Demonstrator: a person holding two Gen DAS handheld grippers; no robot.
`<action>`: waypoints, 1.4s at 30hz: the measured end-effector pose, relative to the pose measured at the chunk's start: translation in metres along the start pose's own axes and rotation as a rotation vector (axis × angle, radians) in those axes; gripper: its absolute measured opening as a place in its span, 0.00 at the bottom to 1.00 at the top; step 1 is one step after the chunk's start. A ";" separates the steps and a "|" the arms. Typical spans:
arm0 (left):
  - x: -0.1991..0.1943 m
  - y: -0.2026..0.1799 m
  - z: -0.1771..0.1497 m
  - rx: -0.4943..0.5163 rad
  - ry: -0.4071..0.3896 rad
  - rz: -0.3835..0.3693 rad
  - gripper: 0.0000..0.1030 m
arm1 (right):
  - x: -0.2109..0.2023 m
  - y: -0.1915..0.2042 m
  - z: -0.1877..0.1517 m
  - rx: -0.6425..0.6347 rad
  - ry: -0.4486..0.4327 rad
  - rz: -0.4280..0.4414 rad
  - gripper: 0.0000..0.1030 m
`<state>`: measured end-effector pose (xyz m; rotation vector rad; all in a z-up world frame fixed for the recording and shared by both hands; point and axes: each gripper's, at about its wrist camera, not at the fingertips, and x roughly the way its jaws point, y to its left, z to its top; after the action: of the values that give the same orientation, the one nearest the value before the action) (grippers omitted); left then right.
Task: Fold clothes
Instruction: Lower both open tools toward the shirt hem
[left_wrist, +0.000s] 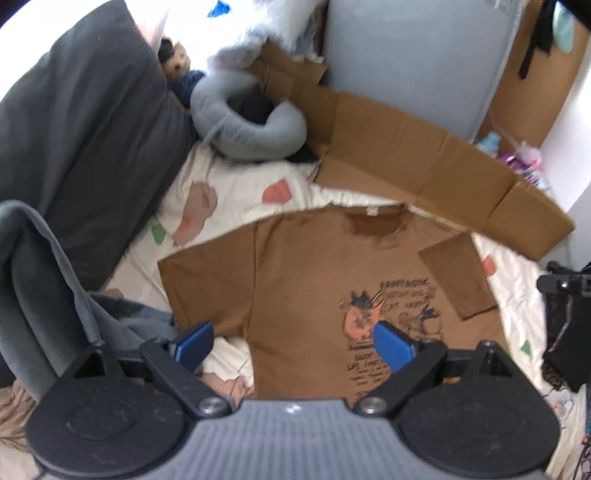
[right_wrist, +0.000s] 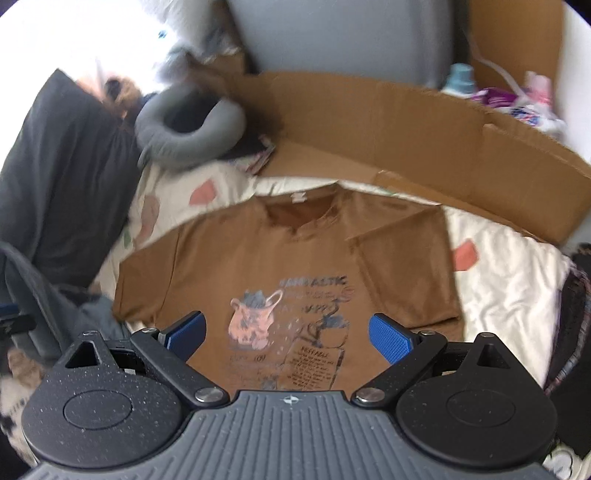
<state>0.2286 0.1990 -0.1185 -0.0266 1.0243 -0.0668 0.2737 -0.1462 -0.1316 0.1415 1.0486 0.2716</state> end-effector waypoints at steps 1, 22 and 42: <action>0.009 0.001 -0.001 0.001 0.013 0.000 0.92 | 0.008 0.003 0.001 -0.027 0.009 -0.005 0.95; 0.071 0.036 -0.018 -0.144 0.024 0.062 0.92 | 0.116 0.017 -0.007 -0.040 0.070 0.063 0.95; 0.140 0.079 -0.051 -0.218 -0.067 0.076 0.91 | 0.185 0.036 -0.040 -0.099 0.017 0.113 0.95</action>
<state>0.2613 0.2686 -0.2684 -0.1875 0.9609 0.1151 0.3199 -0.0591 -0.2970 0.1096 1.0432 0.4269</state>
